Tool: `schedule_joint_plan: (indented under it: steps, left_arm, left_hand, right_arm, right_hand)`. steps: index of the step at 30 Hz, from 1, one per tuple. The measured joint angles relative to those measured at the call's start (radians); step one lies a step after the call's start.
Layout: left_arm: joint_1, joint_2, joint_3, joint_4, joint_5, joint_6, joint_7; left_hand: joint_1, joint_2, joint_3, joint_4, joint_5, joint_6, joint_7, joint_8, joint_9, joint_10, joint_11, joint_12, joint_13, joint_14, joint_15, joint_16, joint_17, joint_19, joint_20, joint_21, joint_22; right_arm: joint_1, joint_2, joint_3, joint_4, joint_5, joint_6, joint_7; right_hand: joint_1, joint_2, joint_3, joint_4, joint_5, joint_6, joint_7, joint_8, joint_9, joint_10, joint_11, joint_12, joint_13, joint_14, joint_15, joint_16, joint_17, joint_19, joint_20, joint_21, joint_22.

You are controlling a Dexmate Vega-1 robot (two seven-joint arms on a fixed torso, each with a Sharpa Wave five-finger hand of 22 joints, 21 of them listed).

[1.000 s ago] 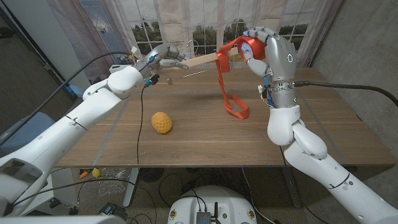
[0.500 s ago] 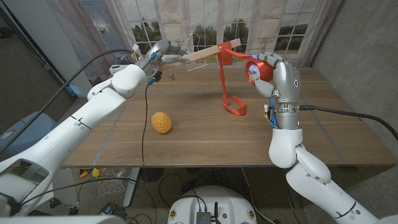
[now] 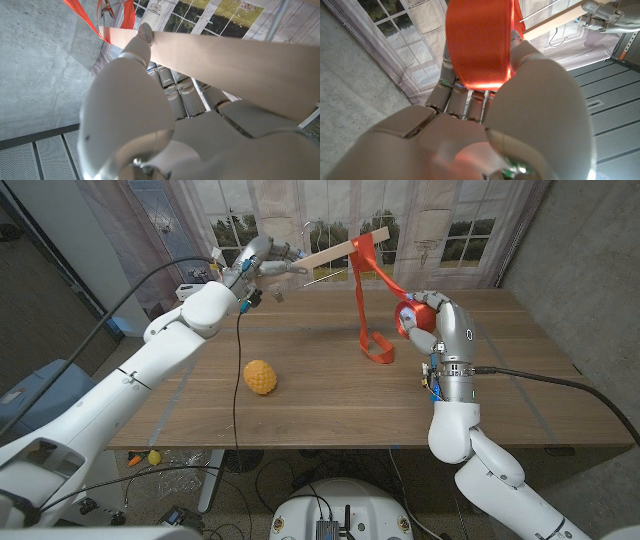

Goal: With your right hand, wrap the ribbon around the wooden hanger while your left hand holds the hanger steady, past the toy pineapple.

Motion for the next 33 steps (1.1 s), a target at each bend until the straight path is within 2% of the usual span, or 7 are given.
schedule_joint_plan:
  steps: [23,33]
  left_arm:
    - [0.012,-0.008,-0.025,-0.010,-0.086,-0.010,-0.037]
    - [0.015,0.011,-0.034,-0.025,-0.158,0.007,-0.090]
  left_hand:
    - [0.000,0.000,0.000,0.000,0.002,0.000,0.000,-0.003,0.005,0.000,0.000,0.000,0.005,0.000,0.000,-0.001,0.002,-0.007,0.004,0.007,0.000]
    - [0.002,-0.002,0.000,0.000,0.002,0.001,0.001,-0.006,0.005,0.000,0.000,-0.007,0.005,0.000,0.000,-0.008,0.002,-0.011,0.000,0.007,0.000]
  right_arm:
    - [0.114,0.005,-0.073,0.148,0.088,-0.065,0.062]
    - [0.182,0.003,-0.098,0.224,0.115,-0.103,0.067]
  right_hand:
    - [0.000,0.000,0.000,0.000,0.003,0.006,-0.006,0.000,0.001,0.000,0.000,-0.002,0.004,0.000,0.000,0.001,0.000,-0.013,0.001,0.004,-0.005]
    - [0.002,-0.002,0.000,0.000,0.006,0.006,-0.005,0.000,0.000,0.004,-0.004,-0.007,0.007,0.000,0.000,0.001,0.006,-0.013,0.001,0.008,-0.005]
